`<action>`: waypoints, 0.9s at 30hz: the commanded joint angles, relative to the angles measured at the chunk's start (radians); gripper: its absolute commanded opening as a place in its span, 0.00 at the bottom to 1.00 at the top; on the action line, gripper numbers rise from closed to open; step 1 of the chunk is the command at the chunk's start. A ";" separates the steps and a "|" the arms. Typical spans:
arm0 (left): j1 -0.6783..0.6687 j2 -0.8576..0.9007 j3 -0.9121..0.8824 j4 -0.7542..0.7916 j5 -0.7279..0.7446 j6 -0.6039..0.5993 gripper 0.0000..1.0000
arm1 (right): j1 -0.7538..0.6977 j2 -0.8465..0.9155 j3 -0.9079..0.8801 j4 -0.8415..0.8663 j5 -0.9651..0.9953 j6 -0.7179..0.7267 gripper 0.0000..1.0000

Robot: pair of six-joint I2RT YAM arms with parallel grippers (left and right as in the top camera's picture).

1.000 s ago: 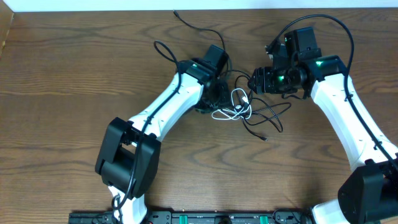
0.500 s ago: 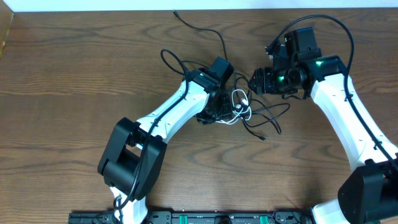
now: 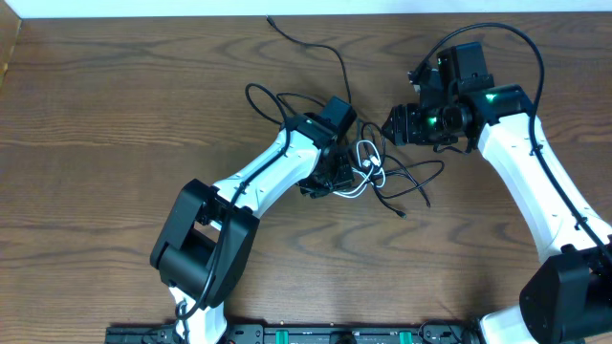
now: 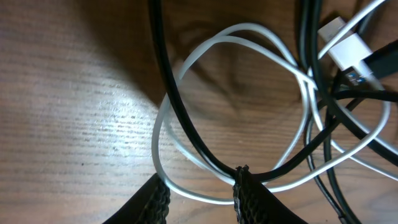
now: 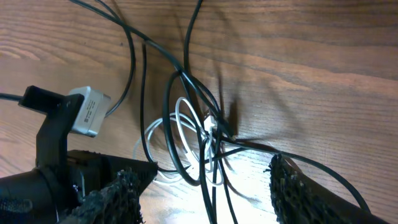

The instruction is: Untangle cables

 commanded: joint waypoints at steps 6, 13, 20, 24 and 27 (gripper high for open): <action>-0.033 0.013 -0.009 -0.006 -0.011 -0.006 0.36 | -0.004 -0.012 0.000 -0.001 0.002 -0.001 0.66; -0.049 0.033 -0.031 0.047 -0.021 -0.010 0.36 | -0.005 -0.012 0.000 -0.002 0.003 -0.002 0.66; -0.051 0.081 -0.031 0.054 -0.022 -0.009 0.36 | -0.005 -0.011 0.000 -0.001 0.003 -0.012 0.66; -0.051 0.092 -0.031 0.085 -0.026 -0.004 0.36 | -0.005 -0.011 0.000 -0.002 0.003 -0.013 0.66; -0.051 0.092 -0.031 0.110 -0.025 0.019 0.35 | -0.005 -0.011 0.000 -0.002 0.006 -0.013 0.67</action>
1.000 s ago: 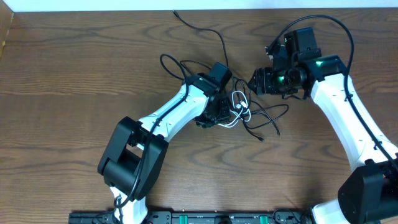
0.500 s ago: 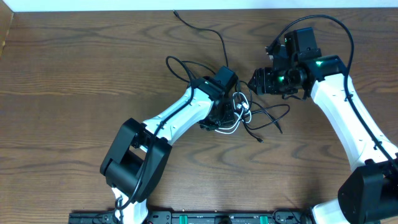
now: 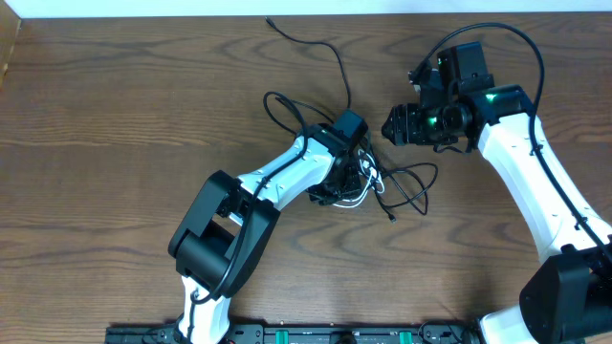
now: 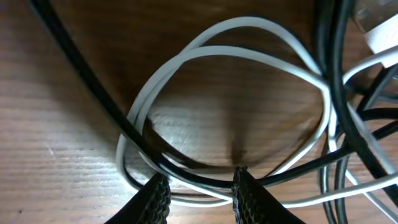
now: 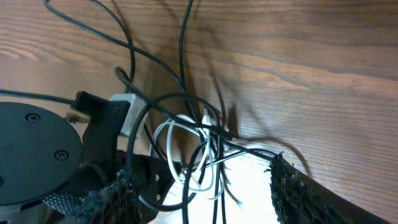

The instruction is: Untangle cables

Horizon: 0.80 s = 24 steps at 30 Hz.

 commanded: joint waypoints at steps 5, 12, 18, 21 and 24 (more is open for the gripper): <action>-0.002 0.008 -0.005 0.032 0.012 0.090 0.27 | -0.004 -0.010 0.000 -0.002 0.016 -0.011 0.68; 0.014 0.008 0.008 0.067 0.013 0.100 0.45 | -0.005 -0.010 0.000 -0.001 0.016 -0.011 0.68; 0.042 0.008 0.008 0.082 0.001 0.100 0.50 | -0.005 -0.010 0.000 -0.001 0.016 -0.011 0.68; 0.049 0.008 0.008 0.087 -0.083 0.100 0.55 | -0.005 -0.010 0.000 0.000 0.016 -0.011 0.68; 0.050 0.008 0.008 0.098 -0.149 0.100 0.55 | -0.005 -0.010 0.000 0.000 0.016 -0.011 0.68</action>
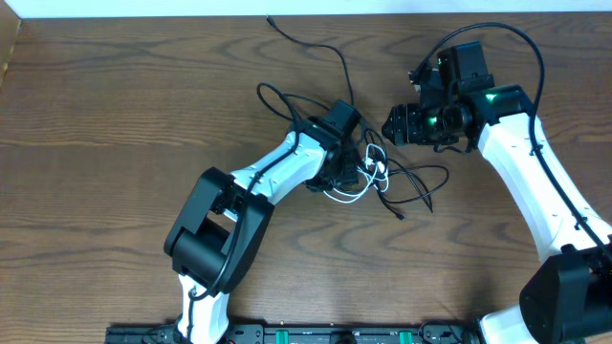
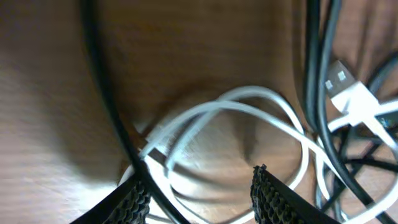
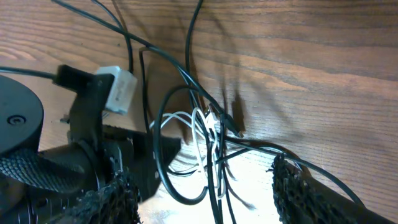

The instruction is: Untangle cables

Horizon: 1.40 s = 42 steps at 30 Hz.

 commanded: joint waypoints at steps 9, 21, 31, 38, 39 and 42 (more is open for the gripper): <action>0.002 0.008 0.008 0.015 -0.101 0.014 0.49 | -0.005 -0.010 0.000 -0.001 0.009 -0.011 0.69; 0.002 0.008 0.008 0.044 -0.083 0.014 0.08 | -0.005 -0.008 0.000 -0.002 0.008 -0.011 0.69; 0.005 -0.091 0.041 0.055 -0.083 0.172 0.08 | -0.004 -0.008 0.000 -0.019 0.008 -0.011 0.70; 0.022 -0.337 0.047 0.080 -0.084 0.217 0.08 | -0.003 -0.008 0.000 -0.022 0.008 -0.011 0.70; 0.025 -0.366 0.047 0.084 -0.084 0.217 0.08 | -0.003 -0.008 0.000 -0.021 0.008 -0.011 0.70; 0.027 -0.456 0.047 0.102 -0.084 0.225 0.08 | -0.002 -0.008 0.000 -0.021 0.007 -0.011 0.70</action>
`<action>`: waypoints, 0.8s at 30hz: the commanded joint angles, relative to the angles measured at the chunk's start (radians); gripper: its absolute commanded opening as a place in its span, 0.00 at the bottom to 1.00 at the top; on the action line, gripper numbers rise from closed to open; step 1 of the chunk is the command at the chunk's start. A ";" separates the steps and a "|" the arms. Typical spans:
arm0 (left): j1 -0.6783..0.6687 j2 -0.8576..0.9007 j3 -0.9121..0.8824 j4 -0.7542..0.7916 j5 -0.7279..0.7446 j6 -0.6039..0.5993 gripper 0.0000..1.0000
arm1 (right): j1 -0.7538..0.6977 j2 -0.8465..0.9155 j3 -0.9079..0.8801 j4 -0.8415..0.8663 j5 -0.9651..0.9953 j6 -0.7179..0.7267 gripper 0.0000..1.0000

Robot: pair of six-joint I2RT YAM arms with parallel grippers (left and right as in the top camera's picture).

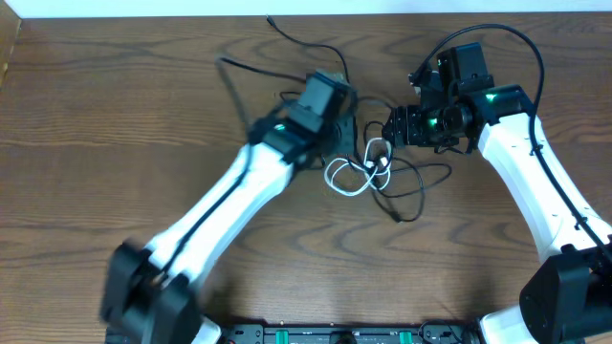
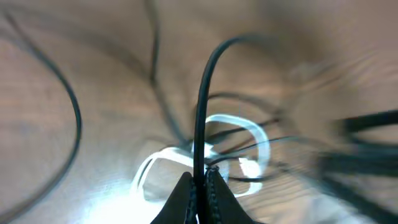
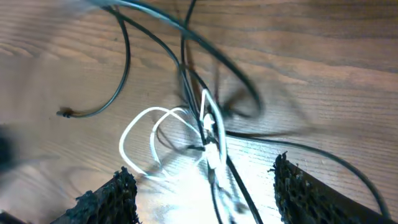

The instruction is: Untangle cables

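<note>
A tangle of thin black cables (image 1: 406, 186) and a looped white cable (image 1: 352, 175) lies mid-table. My left gripper (image 2: 200, 180) is shut on a black cable (image 2: 202, 112) that rises between its fingers; in the overhead view it (image 1: 330, 129) is lifted just left of the knot. One black strand (image 1: 244, 69) stretches up-left from it. My right gripper (image 3: 205, 186) stands open above the white loop (image 3: 149, 134) and its plug (image 3: 211, 134), touching nothing; overhead it (image 1: 402, 126) hovers right of the knot.
A loose black cable end (image 1: 271, 20) trails toward the table's far edge (image 1: 306, 16). Bare brown wood surrounds the tangle on the left and front. The left arm (image 1: 220, 205) crosses the table diagonally.
My left gripper, open and low on the white loop before, is now shut on a black cable and raised. The black strand has shifted up-left. The right gripper is unchanged.
My left gripper sat low in the tangle with its fingers part open around black and white strands, shifting right, then back left. Now it is shut on one black cable and lifted away. My right gripper stayed open above the knot throughout.
</note>
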 commanded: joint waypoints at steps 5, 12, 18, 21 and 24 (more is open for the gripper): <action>0.010 -0.166 0.026 0.058 -0.007 0.040 0.08 | -0.002 -0.008 0.000 -0.002 -0.008 -0.011 0.70; 0.010 -0.230 0.026 0.185 -0.007 0.039 0.08 | 0.011 -0.008 0.000 -0.003 -0.015 -0.019 0.70; 0.010 -0.250 0.026 0.255 -0.006 0.021 0.08 | 0.037 -0.006 -0.001 0.001 -0.014 -0.019 0.70; 0.011 -0.258 0.026 0.290 -0.006 -0.017 0.08 | 0.053 -0.002 -0.001 0.012 -0.014 -0.026 0.70; 0.017 -0.270 0.026 0.324 -0.006 -0.061 0.08 | 0.062 0.009 -0.001 0.026 -0.015 -0.026 0.70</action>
